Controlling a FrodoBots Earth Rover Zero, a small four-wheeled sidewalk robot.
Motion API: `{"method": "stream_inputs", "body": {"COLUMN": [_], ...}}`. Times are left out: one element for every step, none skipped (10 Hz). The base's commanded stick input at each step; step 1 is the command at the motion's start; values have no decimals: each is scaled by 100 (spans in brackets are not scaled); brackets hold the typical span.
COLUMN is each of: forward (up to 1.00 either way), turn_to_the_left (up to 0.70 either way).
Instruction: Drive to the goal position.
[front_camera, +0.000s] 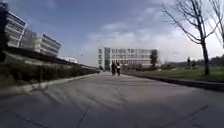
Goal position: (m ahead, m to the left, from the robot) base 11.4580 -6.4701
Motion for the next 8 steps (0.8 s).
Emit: {"method": "stream_inputs", "body": {"forward": [70, 70, 70, 70, 70, 70, 70, 70], "turn_to_the_left": [20, 5, 0, 0, 0, 0, 0, 0]}}
